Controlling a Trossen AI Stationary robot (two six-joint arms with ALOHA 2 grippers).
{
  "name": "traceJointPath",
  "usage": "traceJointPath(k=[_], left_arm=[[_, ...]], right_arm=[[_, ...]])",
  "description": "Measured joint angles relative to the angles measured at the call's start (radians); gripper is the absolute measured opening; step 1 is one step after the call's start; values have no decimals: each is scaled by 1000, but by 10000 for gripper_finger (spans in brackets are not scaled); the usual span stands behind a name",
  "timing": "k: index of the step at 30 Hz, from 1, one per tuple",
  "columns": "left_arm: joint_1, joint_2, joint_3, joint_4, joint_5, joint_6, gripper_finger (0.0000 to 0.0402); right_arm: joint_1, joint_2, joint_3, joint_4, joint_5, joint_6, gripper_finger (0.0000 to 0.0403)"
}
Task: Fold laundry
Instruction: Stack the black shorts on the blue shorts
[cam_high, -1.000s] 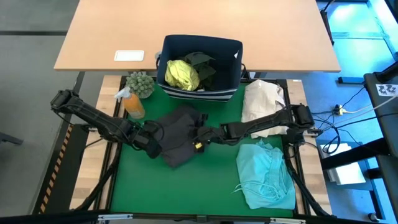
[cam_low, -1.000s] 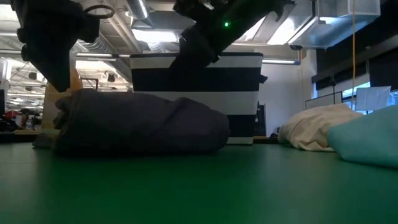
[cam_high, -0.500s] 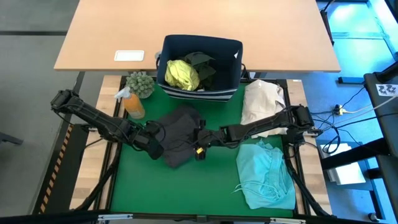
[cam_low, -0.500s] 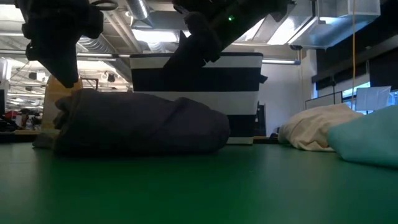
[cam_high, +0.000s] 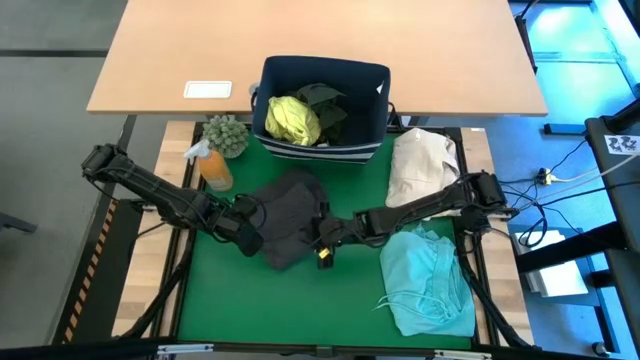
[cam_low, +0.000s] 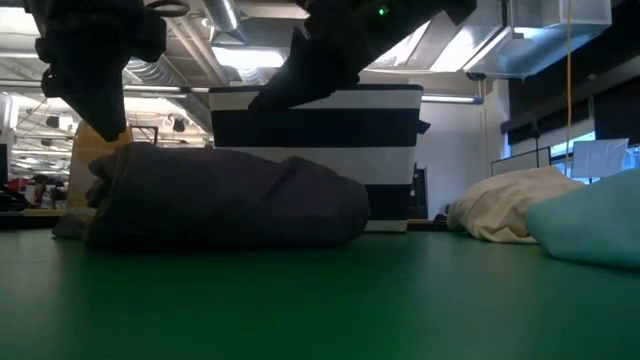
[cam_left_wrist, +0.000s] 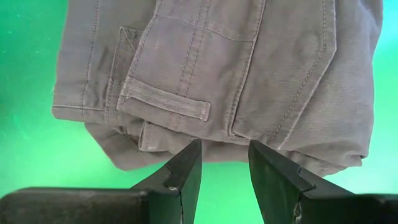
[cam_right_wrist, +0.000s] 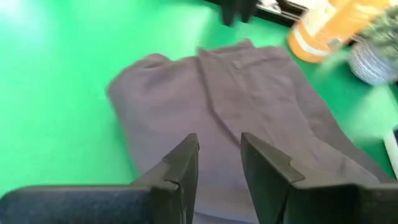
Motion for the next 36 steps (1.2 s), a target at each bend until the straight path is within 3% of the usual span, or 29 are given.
traceJointPath(k=[8, 18, 32, 36], left_arm=[[0, 0, 0, 0, -1, 0, 126], [0, 0, 0, 0, 0, 0, 126], [0, 0, 0, 0, 0, 0, 126], [0, 0, 0, 0, 0, 0, 126]], right_arm=[[76, 0, 0, 44, -14, -23, 119], [136, 0, 1, -32, 171, -30, 119], [134, 0, 1, 23, 95, 4, 119], [134, 0, 1, 78, -18, 2, 128]])
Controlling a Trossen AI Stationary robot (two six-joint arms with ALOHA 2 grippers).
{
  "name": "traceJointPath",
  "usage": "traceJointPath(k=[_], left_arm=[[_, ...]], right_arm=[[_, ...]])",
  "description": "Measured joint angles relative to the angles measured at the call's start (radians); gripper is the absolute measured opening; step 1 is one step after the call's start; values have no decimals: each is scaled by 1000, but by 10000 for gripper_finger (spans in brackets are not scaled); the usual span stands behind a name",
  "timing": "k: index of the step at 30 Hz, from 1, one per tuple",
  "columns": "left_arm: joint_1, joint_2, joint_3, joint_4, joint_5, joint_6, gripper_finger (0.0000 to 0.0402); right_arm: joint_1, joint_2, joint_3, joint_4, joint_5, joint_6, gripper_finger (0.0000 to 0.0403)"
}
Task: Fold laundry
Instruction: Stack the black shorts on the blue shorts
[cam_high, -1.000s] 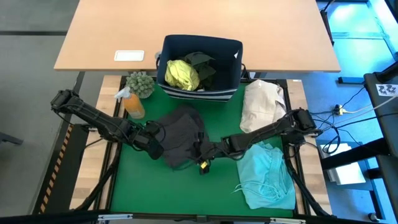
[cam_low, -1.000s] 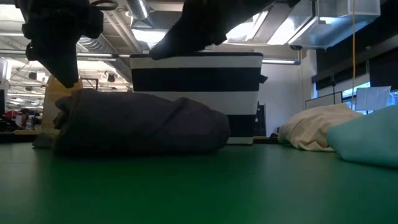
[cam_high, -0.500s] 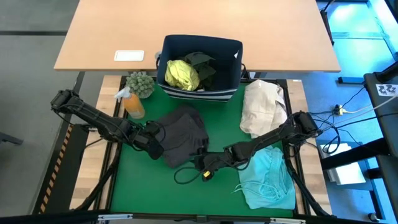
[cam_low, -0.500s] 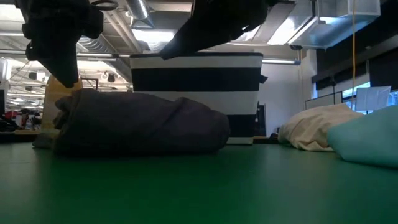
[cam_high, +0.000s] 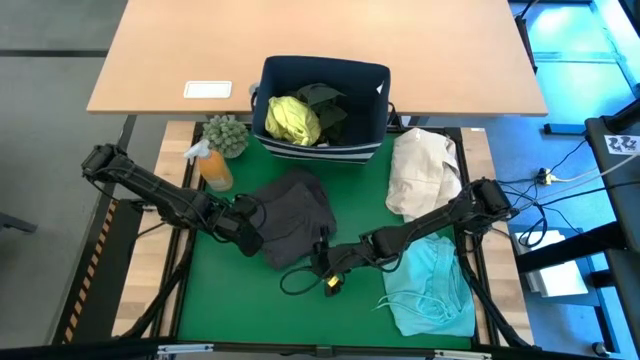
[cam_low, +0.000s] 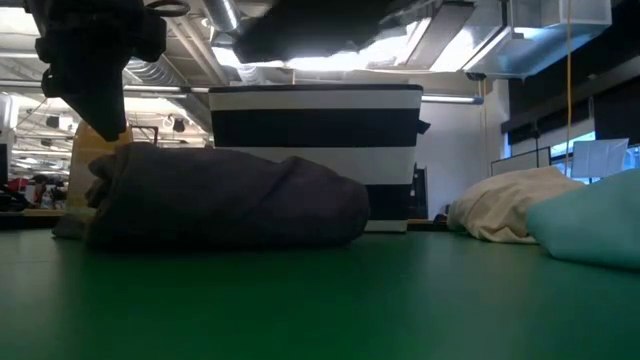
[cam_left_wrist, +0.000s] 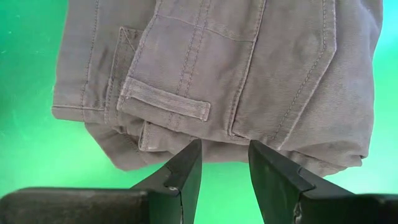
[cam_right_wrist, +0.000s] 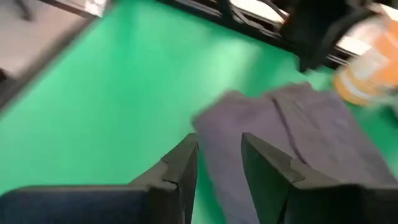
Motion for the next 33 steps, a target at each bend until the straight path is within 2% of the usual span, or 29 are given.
traceJointPath(k=[5, 11, 22, 29, 33], left_arm=[[0, 0, 0, 0, 0, 0, 126], [0, 0, 0, 0, 0, 0, 126], [0, 0, 0, 0, 0, 0, 126], [0, 0, 0, 1, 0, 0, 126], [0, 0, 0, 1, 0, 0, 126]], right_arm=[[15, 0, 0, 2, -39, -54, 160], [42, 29, 0, 28, -3, -111, 220], [44, 163, 0, 21, 237, -211, 313], [46, 197, 0, 8, 391, -261, 375], [41, 205, 0, -41, 462, -266, 397]])
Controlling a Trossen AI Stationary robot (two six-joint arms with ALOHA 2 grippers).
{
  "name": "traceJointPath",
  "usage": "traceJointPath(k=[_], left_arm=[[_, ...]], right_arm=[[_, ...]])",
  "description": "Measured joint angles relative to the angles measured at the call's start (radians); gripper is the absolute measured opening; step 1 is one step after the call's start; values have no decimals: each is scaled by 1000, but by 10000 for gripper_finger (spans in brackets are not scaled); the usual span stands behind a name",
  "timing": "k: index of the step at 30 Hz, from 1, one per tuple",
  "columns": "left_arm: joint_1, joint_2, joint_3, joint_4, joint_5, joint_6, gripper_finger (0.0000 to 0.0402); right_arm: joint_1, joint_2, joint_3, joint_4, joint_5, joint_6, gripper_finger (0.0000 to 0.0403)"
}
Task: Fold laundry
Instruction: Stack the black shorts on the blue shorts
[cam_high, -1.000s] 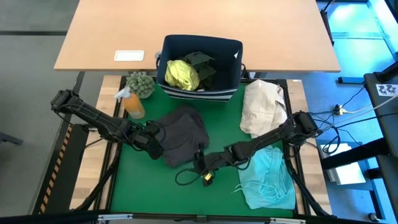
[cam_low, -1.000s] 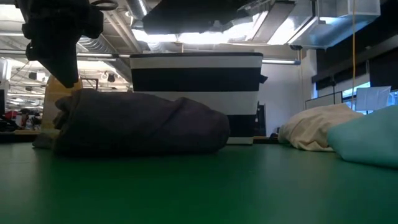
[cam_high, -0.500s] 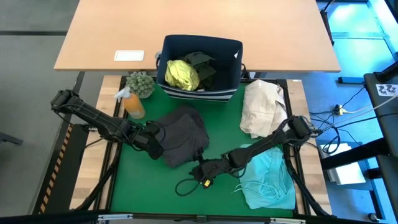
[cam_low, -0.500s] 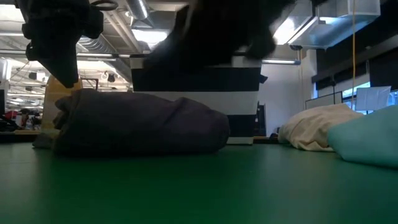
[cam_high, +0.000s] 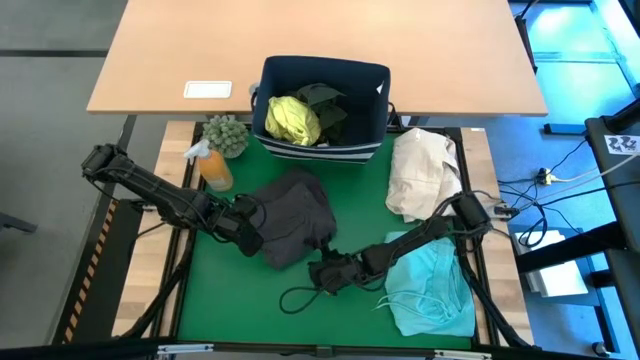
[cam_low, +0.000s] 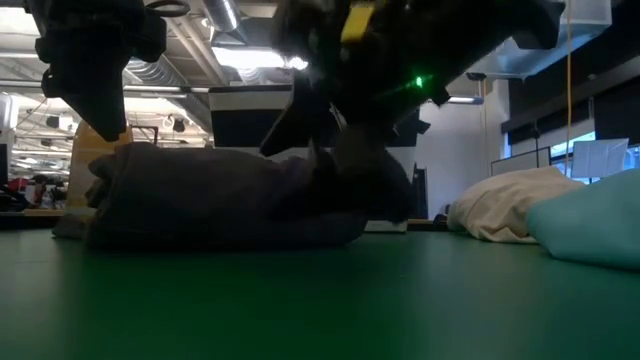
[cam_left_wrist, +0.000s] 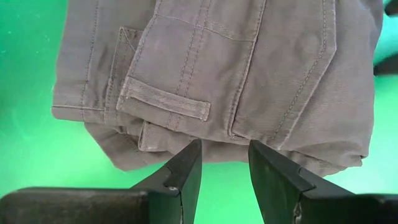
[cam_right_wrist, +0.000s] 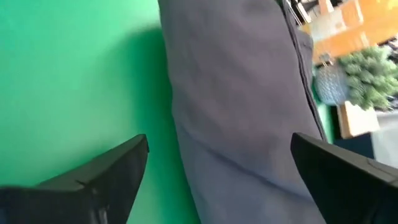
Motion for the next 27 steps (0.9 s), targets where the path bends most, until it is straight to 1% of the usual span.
traceJointPath(k=[2, 7, 9, 11, 13, 15, 19, 22, 23, 24, 27], left_arm=[[0, 0, 0, 0, 0, 0, 126], [0, 0, 0, 0, 0, 0, 126], [0, 0, 0, 0, 0, 0, 126], [0, 0, 0, 0, 0, 0, 126], [0, 0, 0, 0, 0, 0, 126], [0, 0, 0, 0, 0, 0, 126], [0, 0, 0, 0, 0, 0, 126], [0, 0, 0, 0, 0, 0, 126], [0, 0, 0, 0, 0, 1, 126], [0, 0, 0, 0, 0, 0, 126], [0, 0, 0, 0, 0, 0, 126]], right_arm=[[-8, 10, 0, -23, 28, -1, 398], [-40, 53, 0, -9, 38, 5, 387], [-47, 63, 3, -2, 56, 5, 376], [-55, 71, 5, 5, 64, -8, 354], [-61, 73, 4, 13, 77, -26, 319], [-61, 74, 6, 19, 91, -42, 271], [-61, 79, 34, -4, 133, -50, 144], [-62, 81, 50, -20, 125, -53, 40], [-57, 82, 60, -41, 121, -53, 23], [-53, 82, 74, -68, 118, -52, 18], [-30, 82, 118, -176, 115, -39, 30]])
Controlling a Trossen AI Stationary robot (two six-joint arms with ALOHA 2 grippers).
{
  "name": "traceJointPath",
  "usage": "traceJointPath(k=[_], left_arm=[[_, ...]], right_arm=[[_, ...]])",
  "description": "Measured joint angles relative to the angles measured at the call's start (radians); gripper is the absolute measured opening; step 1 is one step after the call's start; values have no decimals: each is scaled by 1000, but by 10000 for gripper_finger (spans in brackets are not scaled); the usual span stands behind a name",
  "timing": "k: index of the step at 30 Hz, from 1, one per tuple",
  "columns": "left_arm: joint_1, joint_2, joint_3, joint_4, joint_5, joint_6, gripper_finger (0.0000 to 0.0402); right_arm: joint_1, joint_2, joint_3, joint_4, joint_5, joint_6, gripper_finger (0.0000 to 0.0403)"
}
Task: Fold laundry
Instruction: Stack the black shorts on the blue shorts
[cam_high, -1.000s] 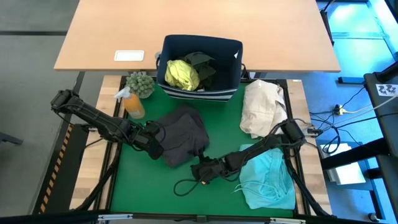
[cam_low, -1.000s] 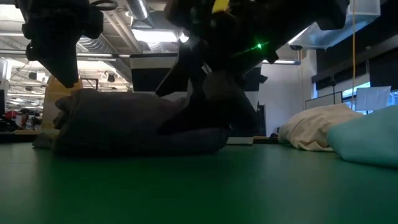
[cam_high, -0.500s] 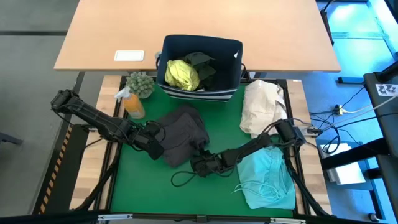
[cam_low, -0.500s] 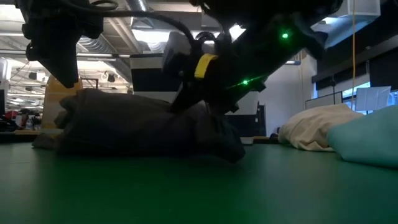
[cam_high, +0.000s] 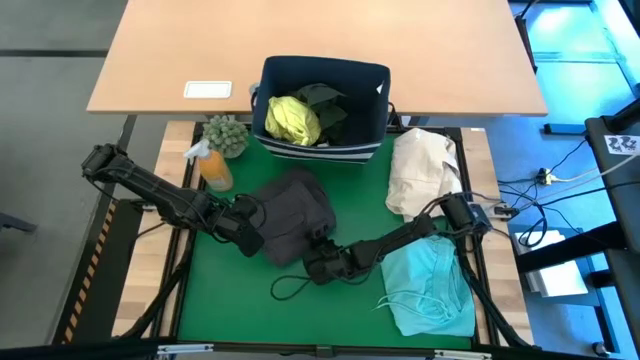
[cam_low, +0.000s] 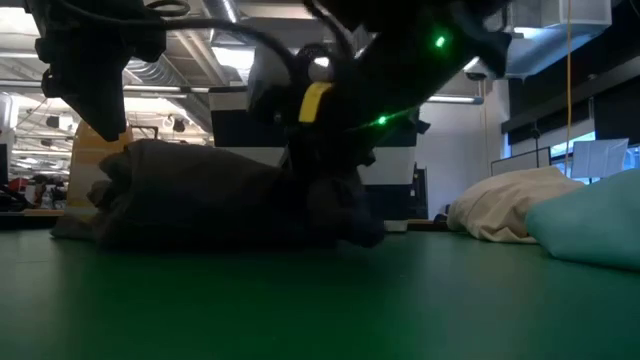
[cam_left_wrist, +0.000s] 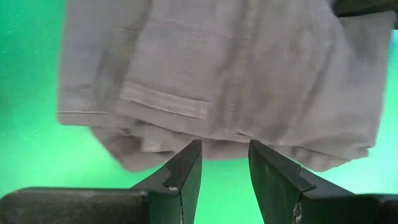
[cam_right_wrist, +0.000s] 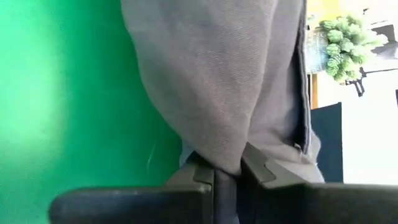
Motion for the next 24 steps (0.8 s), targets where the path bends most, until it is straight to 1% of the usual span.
traceJointPath(k=[2, 4, 6, 8, 12, 16, 19, 24], left_arm=[[0, 0, 0, 0, 0, 0, 126], [0, 0, 0, 0, 0, 0, 126], [0, 0, 0, 0, 0, 0, 126], [0, 0, 0, 0, 0, 0, 126], [0, 0, 0, 0, 0, 0, 126], [0, 0, 0, 0, 0, 0, 126], [0, 0, 0, 0, 0, 0, 126], [0, 0, 0, 0, 0, 0, 126]], right_arm=[[26, 0, 27, -83, -14, 50, 25], [55, 0, 61, -188, -70, 122, 13], [87, -1, 96, -284, -131, 193, 12], [121, -1, 114, -344, -169, 244, 16], [188, -1, 131, -399, -179, 262, 11], [222, -2, 140, -399, -209, 262, 12], [225, -2, 140, -399, -215, 275, 19], [208, -3, 140, -384, -224, 288, 15]])
